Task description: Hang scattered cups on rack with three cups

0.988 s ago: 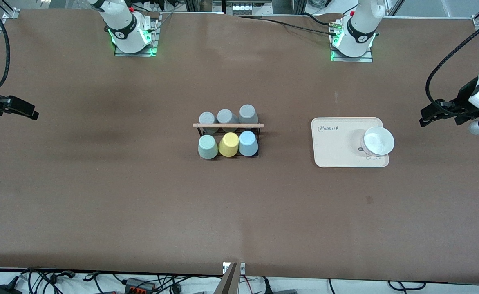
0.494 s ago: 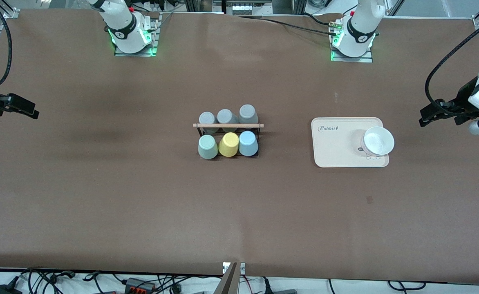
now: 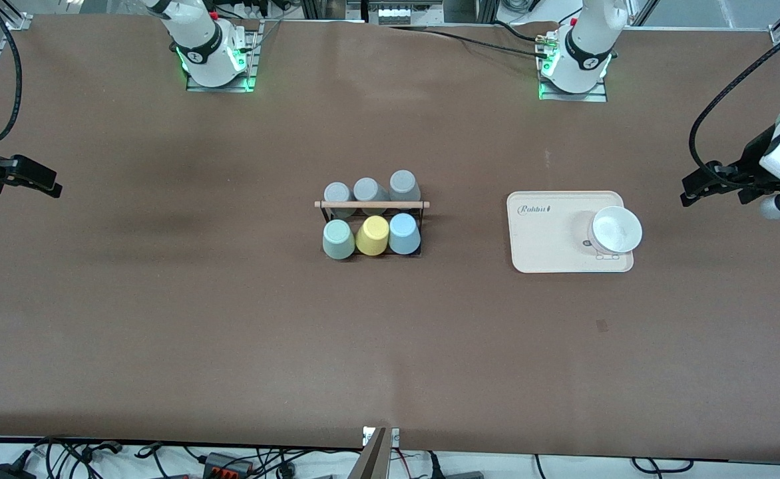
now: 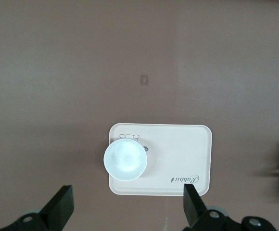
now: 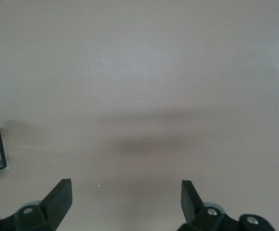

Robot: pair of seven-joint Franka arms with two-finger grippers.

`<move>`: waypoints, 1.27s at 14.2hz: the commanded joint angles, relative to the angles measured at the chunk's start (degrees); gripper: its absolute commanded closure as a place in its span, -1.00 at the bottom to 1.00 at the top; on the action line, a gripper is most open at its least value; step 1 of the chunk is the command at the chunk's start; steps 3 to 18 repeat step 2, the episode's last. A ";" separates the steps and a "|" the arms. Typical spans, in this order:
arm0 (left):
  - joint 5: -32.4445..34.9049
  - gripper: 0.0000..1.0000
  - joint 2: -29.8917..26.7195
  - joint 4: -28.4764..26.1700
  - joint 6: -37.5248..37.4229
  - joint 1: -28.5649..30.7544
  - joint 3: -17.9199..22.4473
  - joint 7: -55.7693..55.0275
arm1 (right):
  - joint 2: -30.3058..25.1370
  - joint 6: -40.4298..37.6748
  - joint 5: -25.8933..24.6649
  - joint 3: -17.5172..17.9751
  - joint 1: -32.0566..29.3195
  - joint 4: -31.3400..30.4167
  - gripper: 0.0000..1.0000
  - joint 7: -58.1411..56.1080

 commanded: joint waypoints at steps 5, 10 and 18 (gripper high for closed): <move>0.05 -1.00 -1.14 -0.83 0.11 0.91 -0.82 0.62 | -0.89 0.86 -0.52 0.25 0.08 -1.39 -1.00 -0.53; 0.05 -1.00 -1.14 -0.83 0.11 0.91 -0.82 0.62 | -0.89 0.86 -0.52 0.25 0.08 -1.39 -1.00 -0.53; 0.05 -1.00 -1.14 -0.83 0.11 0.91 -0.82 0.62 | -0.89 0.86 -0.52 0.25 0.08 -1.39 -1.00 -0.53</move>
